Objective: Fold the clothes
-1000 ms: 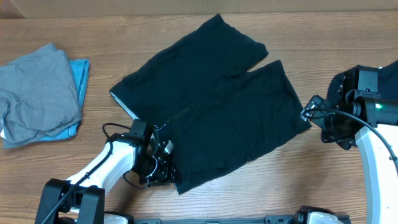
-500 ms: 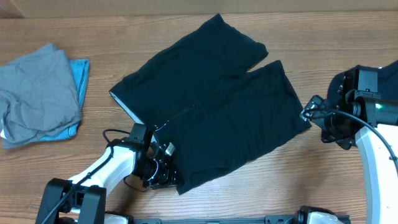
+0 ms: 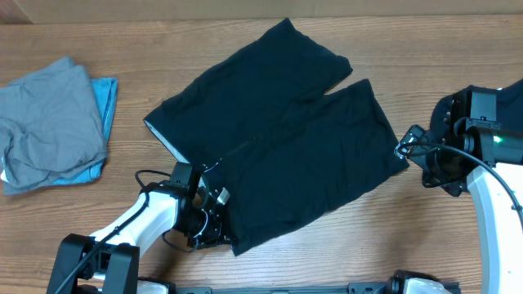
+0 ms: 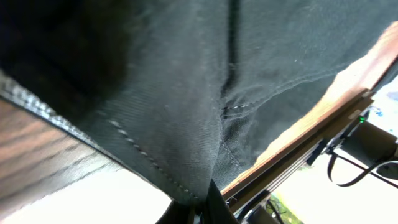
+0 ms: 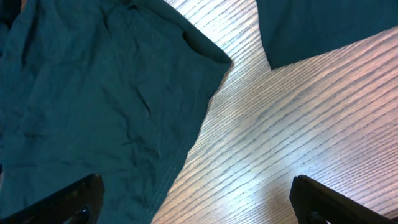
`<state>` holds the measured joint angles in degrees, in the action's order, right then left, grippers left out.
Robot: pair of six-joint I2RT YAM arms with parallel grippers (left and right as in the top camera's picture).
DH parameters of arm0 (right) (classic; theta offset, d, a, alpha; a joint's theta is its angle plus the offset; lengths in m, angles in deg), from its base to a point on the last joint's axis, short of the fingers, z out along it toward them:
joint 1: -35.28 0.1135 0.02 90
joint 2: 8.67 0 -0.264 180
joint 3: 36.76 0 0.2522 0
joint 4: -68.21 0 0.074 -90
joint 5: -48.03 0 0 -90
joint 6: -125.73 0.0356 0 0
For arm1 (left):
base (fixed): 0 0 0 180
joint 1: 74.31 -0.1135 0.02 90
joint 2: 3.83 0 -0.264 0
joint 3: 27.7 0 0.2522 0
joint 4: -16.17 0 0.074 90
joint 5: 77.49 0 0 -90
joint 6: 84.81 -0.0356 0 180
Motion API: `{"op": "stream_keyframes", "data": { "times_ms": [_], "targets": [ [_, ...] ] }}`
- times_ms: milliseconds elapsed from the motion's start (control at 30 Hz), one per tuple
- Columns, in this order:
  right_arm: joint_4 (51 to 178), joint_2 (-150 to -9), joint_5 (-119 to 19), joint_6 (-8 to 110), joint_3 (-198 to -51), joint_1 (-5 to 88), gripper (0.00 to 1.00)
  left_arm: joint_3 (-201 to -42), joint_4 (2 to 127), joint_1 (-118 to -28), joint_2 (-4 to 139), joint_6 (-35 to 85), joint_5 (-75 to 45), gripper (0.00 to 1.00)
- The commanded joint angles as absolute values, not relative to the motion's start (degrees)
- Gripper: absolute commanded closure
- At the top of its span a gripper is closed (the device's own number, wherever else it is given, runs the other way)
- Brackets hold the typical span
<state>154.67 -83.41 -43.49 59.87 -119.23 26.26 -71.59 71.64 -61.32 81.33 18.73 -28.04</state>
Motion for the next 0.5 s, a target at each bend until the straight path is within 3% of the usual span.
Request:
{"op": "stream_keyframes", "data": {
  "times_ms": [0, 467],
  "targets": [
    [154.43, -82.84, -43.66, 59.70, -118.99, 25.89, 0.00, -71.15, 74.66, -61.49, 80.63, 18.97, -22.53, 0.96],
    [154.13, -82.84, -43.62, 59.46, -118.99, 25.89, 0.00, -71.19, 83.14, -61.56, 80.63, 26.21, -7.85, 0.91]
  ]
}}
